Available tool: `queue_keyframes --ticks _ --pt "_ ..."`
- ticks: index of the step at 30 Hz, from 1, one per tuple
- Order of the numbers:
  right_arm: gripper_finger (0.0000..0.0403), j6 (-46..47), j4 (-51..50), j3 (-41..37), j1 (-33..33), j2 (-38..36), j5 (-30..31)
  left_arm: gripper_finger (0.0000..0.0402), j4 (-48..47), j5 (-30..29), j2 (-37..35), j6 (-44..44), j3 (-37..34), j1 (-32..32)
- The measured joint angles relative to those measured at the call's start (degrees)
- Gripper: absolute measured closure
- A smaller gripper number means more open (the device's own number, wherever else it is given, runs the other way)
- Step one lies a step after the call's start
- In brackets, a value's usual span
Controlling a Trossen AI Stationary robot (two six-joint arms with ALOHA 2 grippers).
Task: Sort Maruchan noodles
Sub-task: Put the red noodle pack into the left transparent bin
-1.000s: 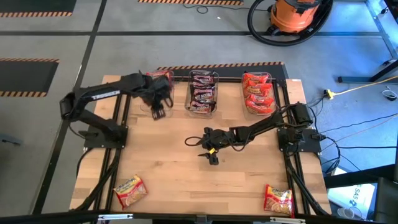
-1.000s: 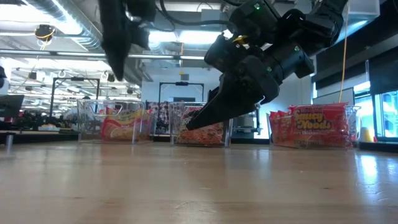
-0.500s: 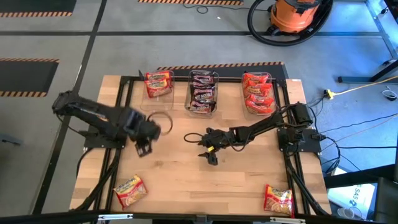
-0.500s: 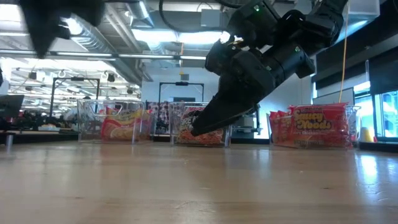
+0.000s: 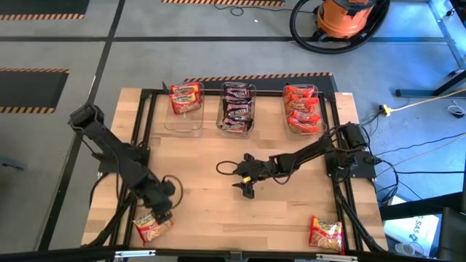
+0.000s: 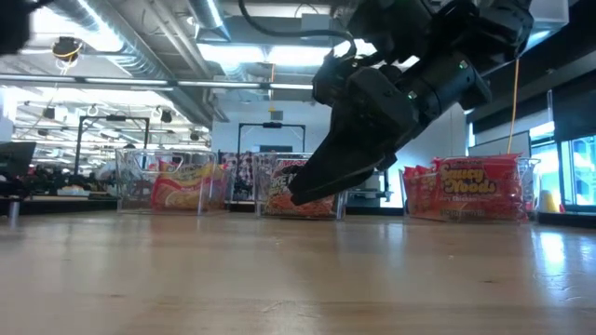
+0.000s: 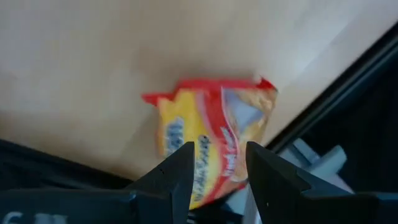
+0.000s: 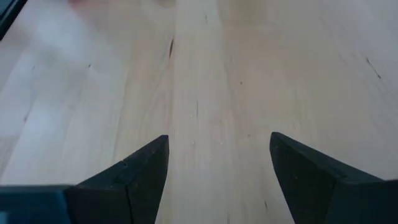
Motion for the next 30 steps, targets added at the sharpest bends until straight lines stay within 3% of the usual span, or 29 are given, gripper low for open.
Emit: queue_keyframes --ticks 7,14,22,30 --pt "0.0143 0.0 0.0 0.0 0.28 0.0 0.87 0.0263 3.29 4.37 4.08 -12.16 -0.79 -8.11" --pt "0.0143 -0.28 -0.02 0.0 0.26 0.0 3.7 0.0263 0.81 4.04 7.01 -14.08 -0.79 -8.29" --pt "0.0143 -0.88 -0.02 0.0 0.26 0.0 4.79 0.0263 1.21 3.49 10.49 0.91 -0.73 -3.01" --pt "0.0143 -0.84 -0.91 0.04 0.26 -1.88 4.91 0.0263 2.36 -11.65 11.03 20.61 -0.58 3.31"
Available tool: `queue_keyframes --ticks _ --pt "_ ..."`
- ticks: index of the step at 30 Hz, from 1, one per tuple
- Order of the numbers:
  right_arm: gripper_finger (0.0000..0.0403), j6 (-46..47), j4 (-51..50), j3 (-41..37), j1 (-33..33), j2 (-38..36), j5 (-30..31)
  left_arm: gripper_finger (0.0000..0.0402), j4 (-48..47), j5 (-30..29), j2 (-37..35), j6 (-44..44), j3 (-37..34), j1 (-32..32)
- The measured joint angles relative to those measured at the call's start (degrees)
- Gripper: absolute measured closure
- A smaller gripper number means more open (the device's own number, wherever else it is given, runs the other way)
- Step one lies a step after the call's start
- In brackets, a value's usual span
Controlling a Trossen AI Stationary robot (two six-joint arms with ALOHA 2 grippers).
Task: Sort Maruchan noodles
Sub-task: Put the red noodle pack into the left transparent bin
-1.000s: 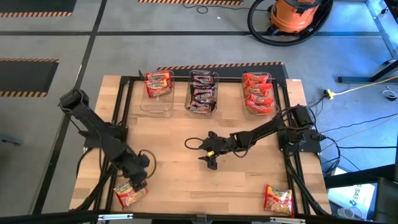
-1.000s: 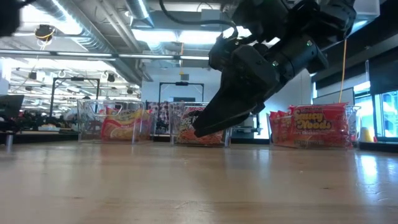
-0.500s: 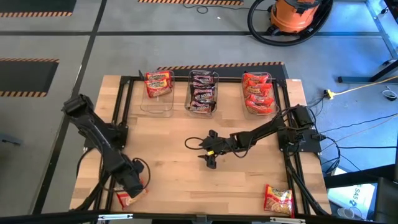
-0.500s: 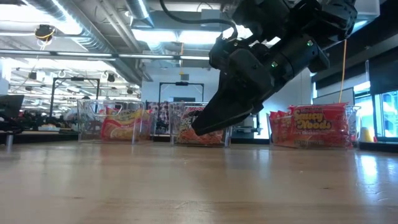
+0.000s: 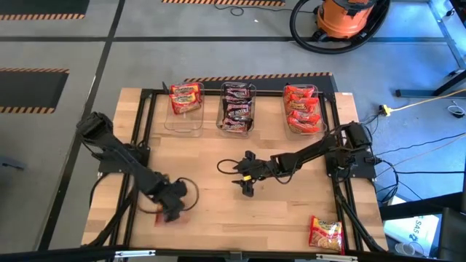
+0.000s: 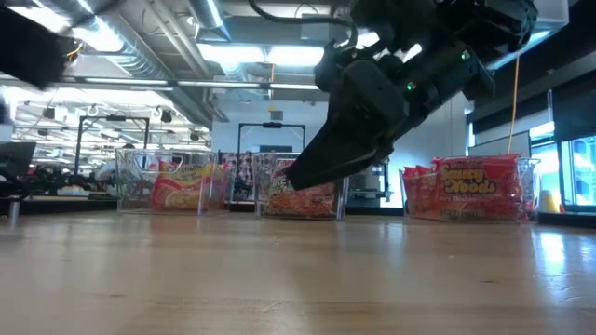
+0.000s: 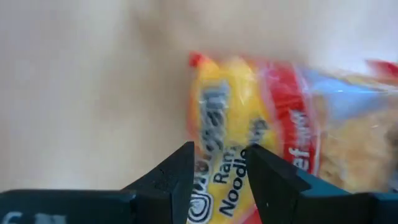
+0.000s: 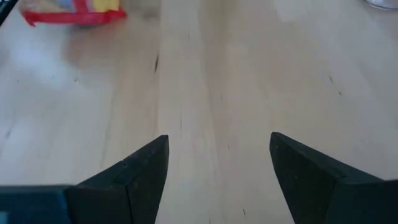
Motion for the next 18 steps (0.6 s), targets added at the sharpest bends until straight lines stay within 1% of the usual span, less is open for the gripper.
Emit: queue_keyframes --ticks 2,5,7,10,14,15,18 --pt "0.0143 -0.04 -1.41 0.0 0.0 -1.17 0.01 0.0263 0.7 -3.56 1.24 5.62 -0.29 2.29" --pt "0.0143 -0.06 -3.86 -0.02 0.0 -3.56 0.01 0.0263 4.17 -6.53 3.17 15.08 -0.08 5.89" --pt "0.0143 -0.06 -4.69 0.01 0.0 -4.81 0.09 0.0263 7.33 -8.22 5.21 21.7 0.01 8.17" --pt "0.0143 -0.06 -6.04 -0.02 0.0 -6.38 0.94 0.0263 14.58 -10.3 7.73 31.02 0.03 11.34" --pt "0.0143 -0.06 -7.17 -0.02 0.0 -7.14 0.99 0.0263 25.61 -12.23 8.45 43.56 -0.02 15.02" --pt "0.0143 -0.07 -6.85 -0.02 0.0 -7.14 0.97 0.0263 27.21 -13.23 8.47 46.64 0.57 15.77" --pt "0.0143 -0.35 -6.96 0.04 0.0 -7.17 0.97 0.0263 28.05 -16.37 8.16 54.48 3.48 17.52"
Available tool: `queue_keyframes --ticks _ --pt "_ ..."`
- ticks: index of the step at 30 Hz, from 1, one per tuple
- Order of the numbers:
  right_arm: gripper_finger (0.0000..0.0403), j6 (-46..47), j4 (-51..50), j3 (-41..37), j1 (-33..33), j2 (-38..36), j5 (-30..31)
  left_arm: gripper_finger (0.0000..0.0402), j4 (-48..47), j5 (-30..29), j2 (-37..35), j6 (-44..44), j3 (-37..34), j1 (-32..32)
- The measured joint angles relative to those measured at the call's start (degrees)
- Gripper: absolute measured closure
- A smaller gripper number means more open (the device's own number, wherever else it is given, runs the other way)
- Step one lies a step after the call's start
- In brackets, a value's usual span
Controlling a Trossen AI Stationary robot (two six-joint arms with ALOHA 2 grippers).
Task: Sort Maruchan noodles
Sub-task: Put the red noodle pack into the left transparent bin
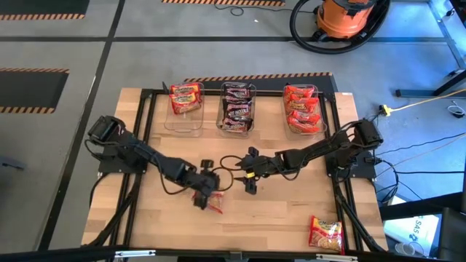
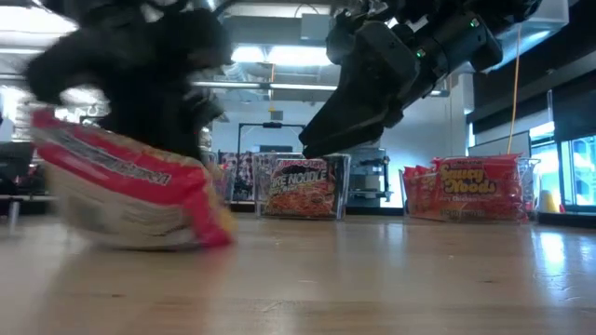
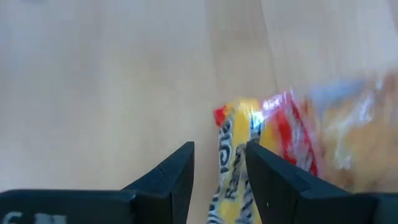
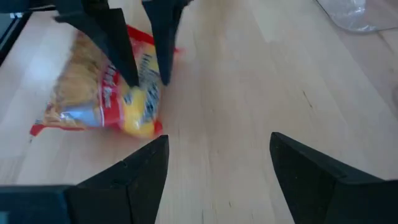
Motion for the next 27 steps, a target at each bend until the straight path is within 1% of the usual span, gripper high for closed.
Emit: queue_keyframes --ticks 2,5,8,11,14,17,19,23,27 --pt "0.0143 -0.13 0.35 0.03 0.0 -0.02 -0.05 0.0263 -1.71 -1.48 -0.05 2.89 2.96 0.43" --pt "0.0143 0.65 0.9 0.04 0.0 -0.02 -0.05 0.0263 -10.35 -2.51 -0.09 2.79 8.28 -0.74" --pt "0.0143 3.77 2.77 0.07 0.0 0.02 -0.09 0.0263 -18.96 -2.73 -0.23 -2.84 12.27 -3.48" --pt "0.0139 5.92 4.89 0.09 0.0 1.01 -2.3 0.0263 -23.79 -2.44 -0.22 -9.5 12.54 -7.16" --pt "0.012 7.81 10.97 0.13 -0.07 3.73 -5.96 0.0263 -23.29 -3.13 -0.22 -14.08 10.91 -11.11" --pt "0.0098 10.28 17.83 0.13 -0.15 6.99 -6.16 0.0263 -18.75 -5.72 -0.02 -14.31 7.98 -14.4" --pt "0.0087 12.27 20.28 0.13 -0.78 8.52 -6.68 0.0263 -16.04 -7.59 -0.02 -13.49 5.87 -15.8" --pt "0.0079 17.76 21.55 0.13 -2.58 10.2 -9.45 0.0263 -12.45 -8.54 -0.02 -13.09 1.99 -16.51" --pt "0.0084 21.42 21.53 1.29 -4.04 12.27 -15.52 0.0263 -8.21 -10.61 -0.13 -12.68 -0.98 -15.45"
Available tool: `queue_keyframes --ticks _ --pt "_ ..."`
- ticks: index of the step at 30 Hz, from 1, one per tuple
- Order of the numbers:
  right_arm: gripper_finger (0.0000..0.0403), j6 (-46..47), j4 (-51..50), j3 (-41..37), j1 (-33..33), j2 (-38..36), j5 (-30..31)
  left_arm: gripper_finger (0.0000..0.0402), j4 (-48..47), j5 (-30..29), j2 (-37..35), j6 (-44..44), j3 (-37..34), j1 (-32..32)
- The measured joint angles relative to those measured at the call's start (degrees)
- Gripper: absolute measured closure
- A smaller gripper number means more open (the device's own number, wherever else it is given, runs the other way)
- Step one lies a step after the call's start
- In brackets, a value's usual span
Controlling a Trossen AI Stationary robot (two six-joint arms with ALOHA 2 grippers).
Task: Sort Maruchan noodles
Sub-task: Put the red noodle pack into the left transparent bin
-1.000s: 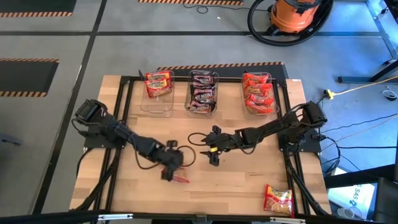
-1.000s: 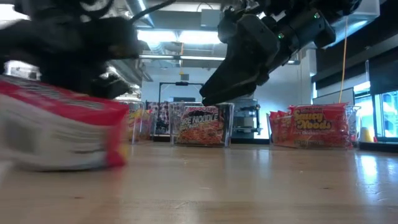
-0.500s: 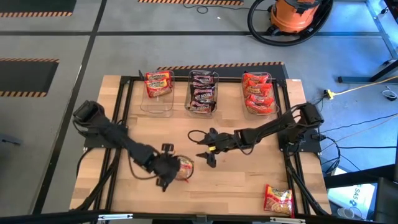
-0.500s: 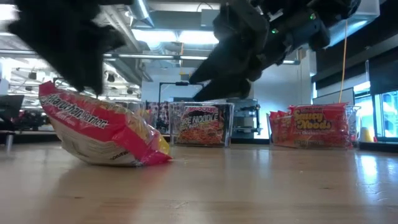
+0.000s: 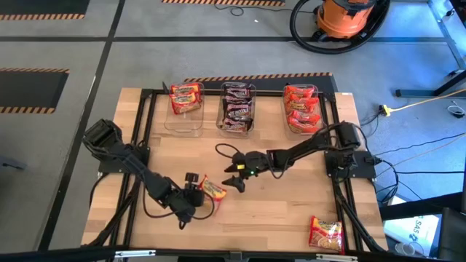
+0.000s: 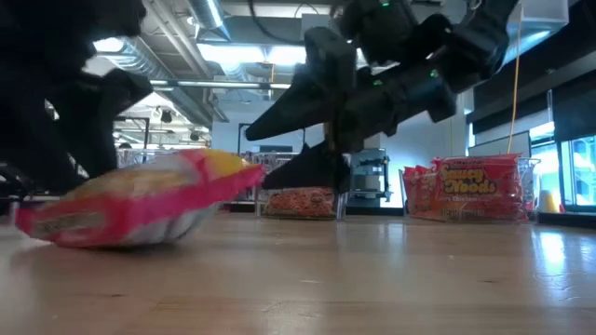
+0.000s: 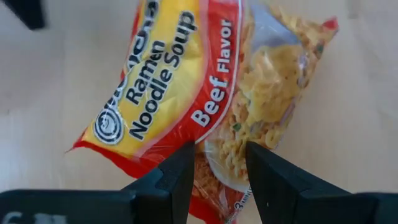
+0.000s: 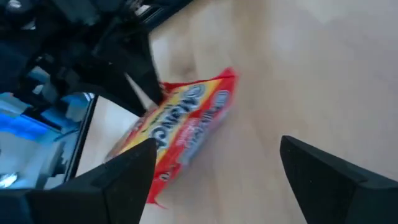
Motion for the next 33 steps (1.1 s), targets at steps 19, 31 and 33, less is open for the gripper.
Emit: queue_keyframes --ticks 19,31,33 --pt "0.01 3.64 -24.41 21.41 -1.01 8.06 -17.63 0.0263 4.14 -0.42 0.09 1.29 -1.83 2.12" --pt "0.01 10.69 -25.04 21.42 -0.94 10.14 -16.12 0.0263 7.07 -1.12 0.09 2.58 -1.86 2.73" --pt "0.01 10.55 -24.39 21.49 -0.92 10.08 -14.46 0.0263 7.17 -1.23 0.09 2.59 -1.86 2.73"
